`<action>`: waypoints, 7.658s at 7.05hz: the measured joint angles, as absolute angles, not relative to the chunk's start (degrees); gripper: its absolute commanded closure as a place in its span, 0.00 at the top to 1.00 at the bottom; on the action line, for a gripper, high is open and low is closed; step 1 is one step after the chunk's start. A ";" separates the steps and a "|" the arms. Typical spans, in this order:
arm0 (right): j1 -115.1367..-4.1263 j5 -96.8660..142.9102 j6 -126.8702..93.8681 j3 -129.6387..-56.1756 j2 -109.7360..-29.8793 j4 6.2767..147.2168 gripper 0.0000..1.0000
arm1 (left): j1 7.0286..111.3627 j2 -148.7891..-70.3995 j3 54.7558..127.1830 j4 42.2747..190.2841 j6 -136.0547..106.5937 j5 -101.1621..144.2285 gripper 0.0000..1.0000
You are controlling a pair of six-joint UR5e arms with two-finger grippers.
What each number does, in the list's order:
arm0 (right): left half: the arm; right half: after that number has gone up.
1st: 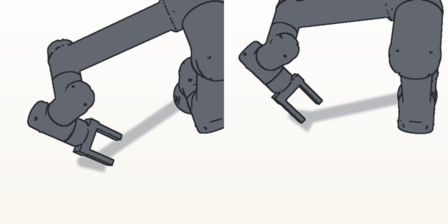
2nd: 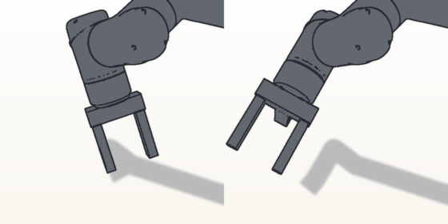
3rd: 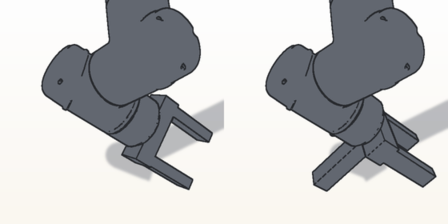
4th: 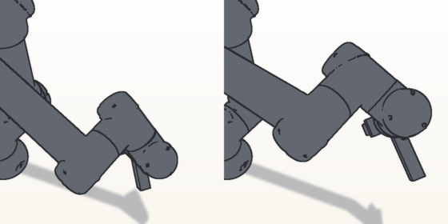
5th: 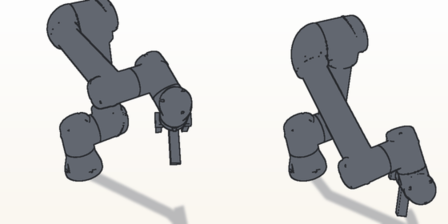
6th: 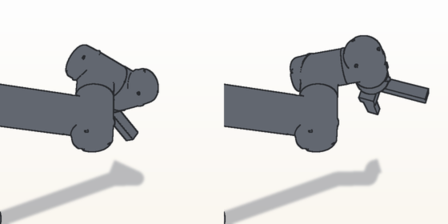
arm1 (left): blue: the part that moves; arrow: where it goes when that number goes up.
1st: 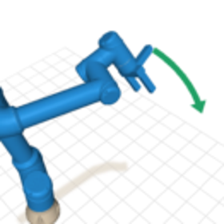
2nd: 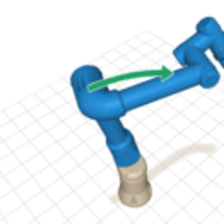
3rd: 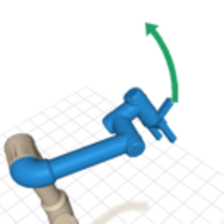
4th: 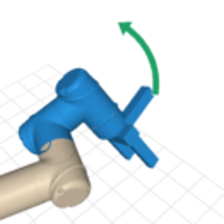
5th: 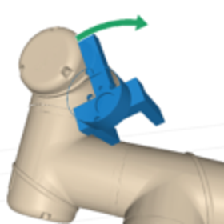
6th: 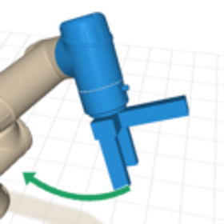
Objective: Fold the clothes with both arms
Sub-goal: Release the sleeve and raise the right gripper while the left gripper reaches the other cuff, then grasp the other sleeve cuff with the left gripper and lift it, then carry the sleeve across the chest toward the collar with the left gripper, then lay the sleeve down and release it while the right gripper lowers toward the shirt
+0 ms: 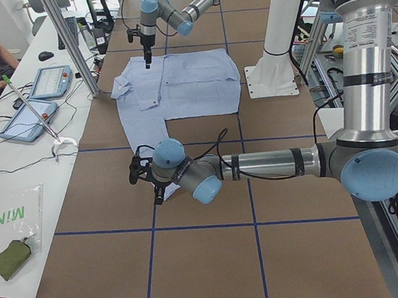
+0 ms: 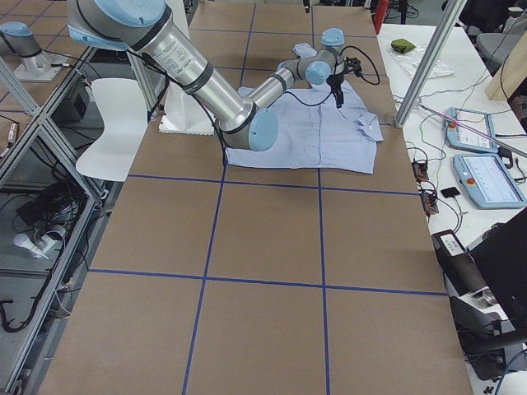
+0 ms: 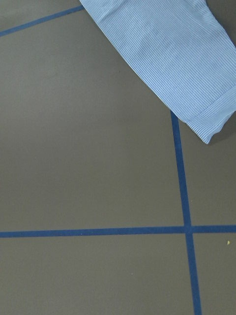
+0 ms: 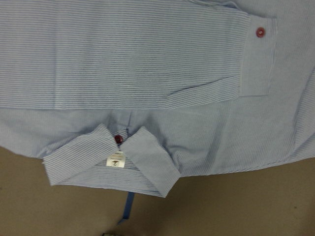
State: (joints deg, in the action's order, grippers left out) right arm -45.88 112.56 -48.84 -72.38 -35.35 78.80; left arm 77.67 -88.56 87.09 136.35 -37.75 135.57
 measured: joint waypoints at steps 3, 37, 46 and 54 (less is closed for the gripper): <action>-52.82 118.00 -37.69 -84.94 -41.12 94.88 1.00 | 68.09 -86.39 85.03 150.19 -61.47 126.04 0.93; -63.11 124.63 -23.33 -111.11 -72.35 108.57 1.00 | 50.21 -150.65 72.31 119.95 -102.98 116.79 0.00; -63.02 124.62 -23.66 -110.41 -72.41 108.61 1.00 | 34.67 -154.37 55.30 137.52 -103.05 102.23 0.99; -53.82 123.86 -43.25 -112.22 -75.70 92.76 1.00 | 35.48 -146.24 65.08 136.15 -96.30 108.41 0.99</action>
State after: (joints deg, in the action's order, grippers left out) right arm -53.82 123.86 -43.25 -112.22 -75.70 92.76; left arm 35.48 -146.24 65.08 136.15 -96.30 108.41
